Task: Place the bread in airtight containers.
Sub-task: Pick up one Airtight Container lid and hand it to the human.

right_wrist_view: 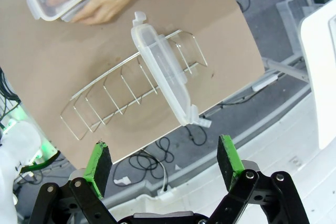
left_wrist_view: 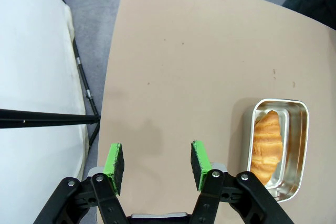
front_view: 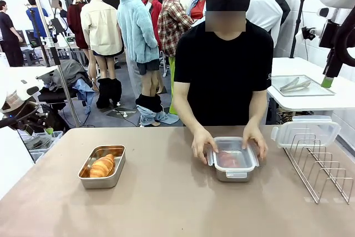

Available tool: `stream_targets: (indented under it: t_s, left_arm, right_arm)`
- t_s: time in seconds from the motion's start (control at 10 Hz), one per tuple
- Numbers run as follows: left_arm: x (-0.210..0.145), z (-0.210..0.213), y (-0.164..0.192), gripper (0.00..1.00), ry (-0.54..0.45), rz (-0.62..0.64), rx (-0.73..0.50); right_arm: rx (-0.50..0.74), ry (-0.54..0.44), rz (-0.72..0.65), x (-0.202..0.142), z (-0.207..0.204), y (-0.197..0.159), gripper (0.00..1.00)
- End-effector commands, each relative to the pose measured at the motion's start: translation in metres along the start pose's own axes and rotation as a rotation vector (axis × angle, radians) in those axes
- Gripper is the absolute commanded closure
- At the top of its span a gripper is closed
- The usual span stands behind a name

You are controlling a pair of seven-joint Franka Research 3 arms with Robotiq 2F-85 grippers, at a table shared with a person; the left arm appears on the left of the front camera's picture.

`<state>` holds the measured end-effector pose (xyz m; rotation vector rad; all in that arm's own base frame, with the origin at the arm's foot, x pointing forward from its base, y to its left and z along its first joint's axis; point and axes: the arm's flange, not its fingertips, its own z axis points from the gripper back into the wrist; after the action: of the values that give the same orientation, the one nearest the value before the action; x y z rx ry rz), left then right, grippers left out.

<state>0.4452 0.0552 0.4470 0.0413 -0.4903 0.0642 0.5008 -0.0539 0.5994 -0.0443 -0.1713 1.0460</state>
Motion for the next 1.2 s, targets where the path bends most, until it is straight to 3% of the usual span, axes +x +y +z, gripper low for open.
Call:
stream_targets:
  t_s: [0.0,1.1]
  left_arm:
    - [0.0003,0.0008,0.0001,0.33,-0.002,0.011,0.015]
    - [0.0003,0.0008,0.0001,0.33,-0.002,0.011,0.015]
  right_arm:
    - [0.004,0.003,-0.011,0.0014,-0.0025,0.002,0.0]
    - [0.004,0.003,-0.011,0.0014,-0.0025,0.002,0.0]
